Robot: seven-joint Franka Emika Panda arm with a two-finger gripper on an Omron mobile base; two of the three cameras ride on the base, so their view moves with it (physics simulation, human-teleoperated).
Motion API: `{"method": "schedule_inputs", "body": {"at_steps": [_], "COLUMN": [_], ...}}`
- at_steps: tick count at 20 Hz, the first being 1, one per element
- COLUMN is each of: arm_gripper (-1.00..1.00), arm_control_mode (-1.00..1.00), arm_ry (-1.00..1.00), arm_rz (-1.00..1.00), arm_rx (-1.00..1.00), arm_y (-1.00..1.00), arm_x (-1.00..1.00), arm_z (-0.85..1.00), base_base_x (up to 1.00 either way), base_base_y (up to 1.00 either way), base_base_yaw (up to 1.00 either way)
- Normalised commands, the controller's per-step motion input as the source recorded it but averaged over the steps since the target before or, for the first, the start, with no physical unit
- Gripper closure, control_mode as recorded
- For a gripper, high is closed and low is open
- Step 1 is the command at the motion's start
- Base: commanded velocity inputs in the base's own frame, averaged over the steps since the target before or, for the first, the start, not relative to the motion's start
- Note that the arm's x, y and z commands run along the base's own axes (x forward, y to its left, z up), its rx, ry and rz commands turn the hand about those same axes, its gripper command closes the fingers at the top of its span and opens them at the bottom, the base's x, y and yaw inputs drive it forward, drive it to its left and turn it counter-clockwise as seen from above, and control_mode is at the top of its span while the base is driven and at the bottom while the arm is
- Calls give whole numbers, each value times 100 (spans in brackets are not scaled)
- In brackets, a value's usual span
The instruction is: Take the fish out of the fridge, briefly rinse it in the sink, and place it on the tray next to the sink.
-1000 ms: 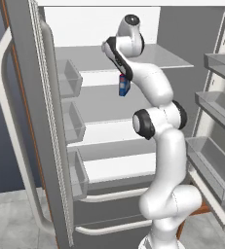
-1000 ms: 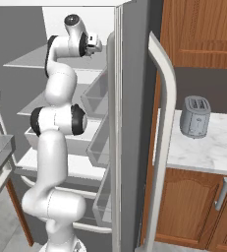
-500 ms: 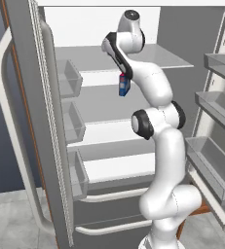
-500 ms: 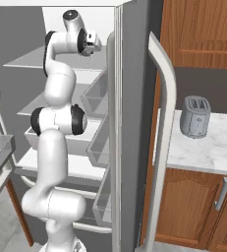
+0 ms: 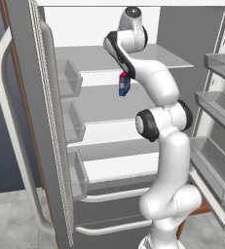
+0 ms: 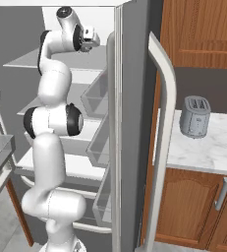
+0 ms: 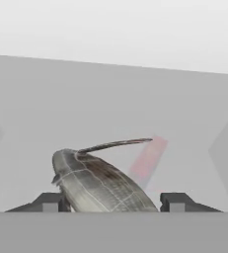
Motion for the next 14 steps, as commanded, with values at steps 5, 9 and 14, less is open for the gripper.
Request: {"method": "schedule_inputs", "body": {"at_steps": [5,9,14], "arm_gripper": [100,100,100], "arm_control_mode": [-100,-100,-100], "arm_ry": [-6,-37,-47], "arm_rz": [0,0,-2], "arm_rx": [0,0,0], "arm_y": [0,0,0], "arm_x": [-20,-92,-100], "arm_z": [-2,-3,0], "base_base_x": [0,0,0], "base_base_y": [0,0,0], "base_base_yaw": [0,0,0]}}
